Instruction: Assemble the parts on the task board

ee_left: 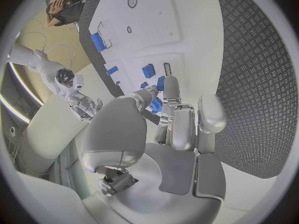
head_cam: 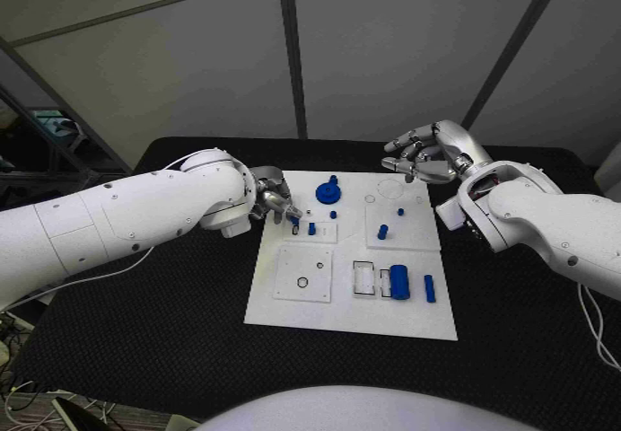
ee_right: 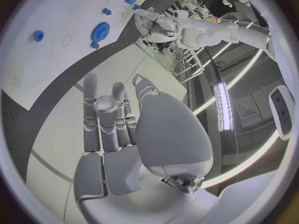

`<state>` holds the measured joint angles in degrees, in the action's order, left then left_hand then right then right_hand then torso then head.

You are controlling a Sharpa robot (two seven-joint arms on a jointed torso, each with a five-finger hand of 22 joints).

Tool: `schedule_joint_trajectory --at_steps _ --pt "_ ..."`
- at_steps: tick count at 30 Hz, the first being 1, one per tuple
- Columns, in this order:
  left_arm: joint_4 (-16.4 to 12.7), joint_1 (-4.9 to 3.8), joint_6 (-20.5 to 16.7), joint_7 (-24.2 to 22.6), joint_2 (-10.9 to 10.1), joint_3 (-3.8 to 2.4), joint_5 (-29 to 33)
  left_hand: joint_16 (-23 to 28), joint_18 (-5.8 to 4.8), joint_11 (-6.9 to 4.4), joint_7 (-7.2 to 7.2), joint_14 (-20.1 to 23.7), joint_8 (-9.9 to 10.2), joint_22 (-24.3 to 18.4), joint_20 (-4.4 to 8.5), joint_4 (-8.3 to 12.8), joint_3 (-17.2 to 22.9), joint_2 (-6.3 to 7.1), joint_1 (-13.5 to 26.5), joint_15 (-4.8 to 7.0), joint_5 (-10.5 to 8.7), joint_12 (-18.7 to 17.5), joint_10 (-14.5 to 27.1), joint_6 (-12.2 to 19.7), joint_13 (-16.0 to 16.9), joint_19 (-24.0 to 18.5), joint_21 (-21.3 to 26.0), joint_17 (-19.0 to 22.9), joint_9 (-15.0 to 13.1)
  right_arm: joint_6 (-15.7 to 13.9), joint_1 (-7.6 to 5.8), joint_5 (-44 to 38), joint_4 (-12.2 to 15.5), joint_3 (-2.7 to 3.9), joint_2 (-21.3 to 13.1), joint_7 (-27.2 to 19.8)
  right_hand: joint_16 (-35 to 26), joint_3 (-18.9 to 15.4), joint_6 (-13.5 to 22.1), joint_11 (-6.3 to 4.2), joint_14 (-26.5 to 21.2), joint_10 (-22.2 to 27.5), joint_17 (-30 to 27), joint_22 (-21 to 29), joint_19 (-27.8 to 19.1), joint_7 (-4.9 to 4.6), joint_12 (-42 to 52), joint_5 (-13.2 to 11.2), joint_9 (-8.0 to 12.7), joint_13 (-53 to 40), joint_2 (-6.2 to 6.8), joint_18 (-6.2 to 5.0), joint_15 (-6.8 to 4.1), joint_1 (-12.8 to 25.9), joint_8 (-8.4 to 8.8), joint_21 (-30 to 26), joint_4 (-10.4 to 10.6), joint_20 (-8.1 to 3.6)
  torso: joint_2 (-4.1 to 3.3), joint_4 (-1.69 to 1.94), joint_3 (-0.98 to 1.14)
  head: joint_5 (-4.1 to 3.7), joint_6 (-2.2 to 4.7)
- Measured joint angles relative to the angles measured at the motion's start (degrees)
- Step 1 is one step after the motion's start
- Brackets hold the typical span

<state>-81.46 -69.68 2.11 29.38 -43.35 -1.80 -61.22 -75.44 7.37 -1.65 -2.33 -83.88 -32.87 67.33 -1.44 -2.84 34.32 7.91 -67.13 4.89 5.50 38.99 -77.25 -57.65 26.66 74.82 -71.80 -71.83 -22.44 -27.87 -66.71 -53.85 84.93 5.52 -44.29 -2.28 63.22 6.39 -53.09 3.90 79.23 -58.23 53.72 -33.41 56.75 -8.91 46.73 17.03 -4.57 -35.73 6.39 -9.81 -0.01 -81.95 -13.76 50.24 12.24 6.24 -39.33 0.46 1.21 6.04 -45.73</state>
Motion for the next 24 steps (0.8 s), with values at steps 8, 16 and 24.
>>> schedule_joint_trajectory --at_steps 8,16,24 --pt "0.0 0.22 1.8 0.5 0.0 0.02 -0.4 0.0 0.00 0.00 0.00 0.0 0.0 0.0 0.00 0.0 0.0 0.15 0.1 -0.01 -0.04 0.0 0.0 0.0 0.0 0.0 0.0 0.0 0.0 0.0 0.00 0.0 0.0 0.00 0.1 0.0 0.0 0.0 0.0 0.00 0.0 0.0 0.0 0.0 0.0 0.00 0.0 0.0 0.0 0.0 0.00 0.00 0.00 0.0 0.00 0.0 0.0 0.00 -0.04 -0.05 -0.02 -0.09 -0.17" --pt "0.2 0.53 3.0 0.7 0.1 0.03 -0.9 0.0 0.00 0.20 -0.01 -0.1 0.1 0.0 0.00 0.3 0.3 0.28 0.3 -0.08 -0.05 0.0 -0.2 0.0 0.0 0.0 0.0 0.0 0.0 0.1 0.00 0.0 -0.1 0.00 0.1 0.0 0.0 0.0 0.0 0.00 0.0 0.0 0.0 0.0 0.0 0.00 0.0 0.0 0.0 0.0 0.00 0.00 0.00 0.0 0.00 0.0 0.0 0.00 -0.02 -0.05 -0.03 -0.26 -0.35" --pt "0.3 0.71 3.6 0.7 0.3 -0.04 -1.4 0.0 0.00 0.20 -0.02 -0.1 0.2 0.0 0.00 0.7 0.7 0.27 0.3 -0.09 -0.02 0.0 -0.2 0.0 0.0 0.0 0.0 0.0 0.0 0.1 0.00 0.0 -0.1 -0.01 0.2 0.0 0.0 0.0 0.0 0.00 0.0 0.0 0.0 0.0 0.0 0.00 0.0 0.0 0.0 0.0 0.00 0.00 0.00 0.0 0.00 0.0 0.0 0.00 0.03 -0.01 -0.02 -0.33 -0.43"
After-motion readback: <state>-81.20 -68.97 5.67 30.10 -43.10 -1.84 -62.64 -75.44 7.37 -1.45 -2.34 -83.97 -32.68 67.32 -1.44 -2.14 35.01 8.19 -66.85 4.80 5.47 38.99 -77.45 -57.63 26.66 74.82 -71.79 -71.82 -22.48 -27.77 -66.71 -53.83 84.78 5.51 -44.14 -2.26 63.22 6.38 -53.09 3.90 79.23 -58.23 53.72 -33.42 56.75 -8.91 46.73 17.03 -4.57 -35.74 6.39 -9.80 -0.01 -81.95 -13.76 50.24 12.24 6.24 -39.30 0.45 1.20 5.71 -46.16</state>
